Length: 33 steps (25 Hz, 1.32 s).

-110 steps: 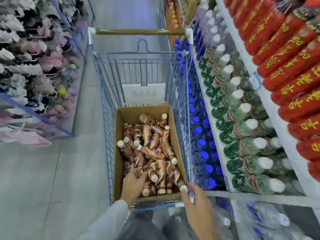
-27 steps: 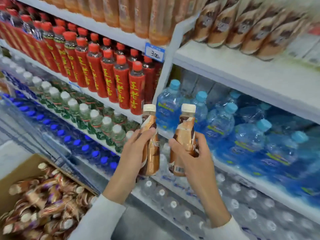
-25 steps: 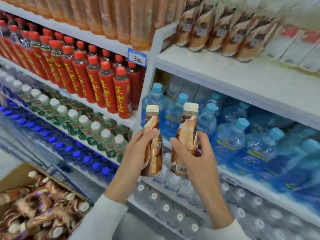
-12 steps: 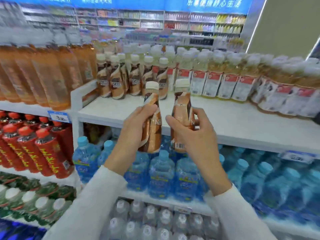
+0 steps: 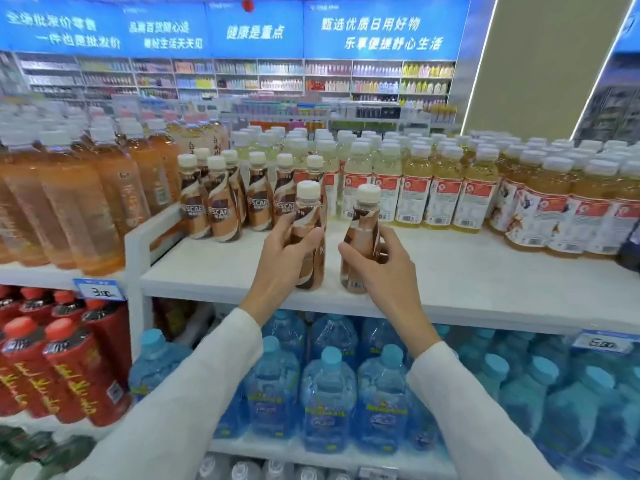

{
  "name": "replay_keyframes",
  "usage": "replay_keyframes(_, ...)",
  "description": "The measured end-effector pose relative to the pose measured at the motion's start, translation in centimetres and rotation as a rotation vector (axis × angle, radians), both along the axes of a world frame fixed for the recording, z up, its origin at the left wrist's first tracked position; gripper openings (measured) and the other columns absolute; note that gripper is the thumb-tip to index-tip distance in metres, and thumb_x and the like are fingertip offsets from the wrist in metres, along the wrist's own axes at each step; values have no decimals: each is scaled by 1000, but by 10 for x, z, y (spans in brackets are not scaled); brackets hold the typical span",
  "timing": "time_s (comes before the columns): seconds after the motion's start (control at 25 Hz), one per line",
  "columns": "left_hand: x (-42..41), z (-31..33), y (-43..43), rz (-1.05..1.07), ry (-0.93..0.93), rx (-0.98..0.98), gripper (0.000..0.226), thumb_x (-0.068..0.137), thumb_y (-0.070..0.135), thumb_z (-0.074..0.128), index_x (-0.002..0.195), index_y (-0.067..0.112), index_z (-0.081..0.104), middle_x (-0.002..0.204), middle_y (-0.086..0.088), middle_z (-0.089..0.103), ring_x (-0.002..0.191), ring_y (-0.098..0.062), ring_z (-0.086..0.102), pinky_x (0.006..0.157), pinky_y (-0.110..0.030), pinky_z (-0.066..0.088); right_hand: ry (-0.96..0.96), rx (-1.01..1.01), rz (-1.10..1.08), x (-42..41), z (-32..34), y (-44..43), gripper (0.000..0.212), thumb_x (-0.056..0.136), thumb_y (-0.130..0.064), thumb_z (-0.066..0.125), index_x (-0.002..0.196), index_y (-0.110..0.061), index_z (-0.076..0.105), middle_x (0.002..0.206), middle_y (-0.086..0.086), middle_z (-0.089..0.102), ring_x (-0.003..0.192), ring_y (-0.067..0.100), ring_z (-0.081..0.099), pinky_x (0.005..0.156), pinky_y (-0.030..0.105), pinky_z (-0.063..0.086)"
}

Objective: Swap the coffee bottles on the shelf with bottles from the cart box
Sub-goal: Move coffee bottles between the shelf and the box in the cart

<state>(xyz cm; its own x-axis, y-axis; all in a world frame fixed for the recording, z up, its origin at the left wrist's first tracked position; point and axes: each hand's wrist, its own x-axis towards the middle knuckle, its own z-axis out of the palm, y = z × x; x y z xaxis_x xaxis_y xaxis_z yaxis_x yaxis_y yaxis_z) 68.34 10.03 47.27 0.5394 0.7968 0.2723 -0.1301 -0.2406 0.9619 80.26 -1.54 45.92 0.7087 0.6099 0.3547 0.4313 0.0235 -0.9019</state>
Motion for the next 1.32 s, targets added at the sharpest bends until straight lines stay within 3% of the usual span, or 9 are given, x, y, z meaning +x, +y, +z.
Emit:
replay_keyframes(0.08, -2, -6, 3, -23, 12, 39, 37, 93, 35, 69, 125, 41, 52, 115, 24, 62, 100, 15, 59, 85, -15, 44, 4, -9, 8, 1, -4, 2, 56, 81, -54, 74, 130, -36, 53, 115, -18, 65, 101, 0, 62, 91, 29, 54)
replay_keyframes(0.16, -6, -13, 7, -56, 47, 66, 45, 91, 36, 71, 132, 35, 51, 119, 23, 64, 105, 10, 60, 91, -17, 46, -7, -52, 2, 0, -10, 2, 65, 78, -59, 75, 132, -35, 49, 118, -18, 61, 105, 1, 60, 93, 30, 52)
replay_keyframes(0.32, -24, -27, 25, -142, 161, 100, 63, 83, 2, 77, 137, 23, 54, 116, 5, 72, 104, -7, 69, 95, -29, 54, -139, -209, -141, -9, -20, -2, 98, 67, -63, 81, 145, -25, 35, 135, -4, 46, 118, 13, 52, 101, 35, 48)
replay_keyframes(0.44, -28, -27, 23, 4, 220, 137, 64, 69, 11, 90, 124, 28, 61, 114, 7, 72, 100, -5, 69, 90, -26, 56, -149, -188, -167, -9, -21, 0, 77, 75, -42, 83, 136, -23, 41, 128, -4, 53, 112, 14, 56, 94, 27, 46)
replay_keyframes(0.6, -25, -30, 8, 193, 249, 206, 68, 57, 38, 97, 113, 29, 59, 104, 18, 67, 89, 2, 66, 73, -14, 50, 20, -204, 80, 3, -15, 4, 61, 83, -16, 76, 134, -24, 44, 123, -9, 62, 113, 12, 60, 95, 28, 48)
replay_keyframes(0.88, -30, -28, 7, 165, 285, 240, 61, 63, 41, 93, 114, 36, 60, 103, 24, 66, 92, 9, 62, 69, -4, 44, -12, -99, 24, 0, -21, -2, 62, 78, -22, 84, 132, -29, 54, 123, -13, 65, 110, 6, 63, 101, 36, 52)
replay_keyframes(1.04, -28, -33, 4, 184, 230, 230, 62, 65, 38, 93, 119, 32, 61, 108, 20, 67, 96, 5, 64, 76, -8, 48, 2, -147, 125, 3, -21, -1, 69, 83, -28, 80, 143, -30, 46, 138, -16, 55, 125, 5, 53, 111, 36, 44)
replay_keyframes(1.12, -28, -35, 1, 203, 200, 215, 66, 64, 38, 94, 121, 30, 61, 109, 18, 69, 96, 3, 66, 80, -12, 51, 3, -115, 63, -1, -22, -1, 80, 77, -36, 85, 145, -29, 42, 136, -17, 51, 121, 4, 53, 105, 29, 46)
replay_keyframes(1.32, -26, -40, 12, 264, 197, 182, 61, 65, 35, 93, 114, 28, 57, 104, 18, 66, 96, 2, 64, 82, -15, 50, -42, -77, -16, -13, -22, 15, 51, 75, -25, 86, 119, -33, 60, 103, -19, 67, 93, -8, 64, 76, 6, 50)
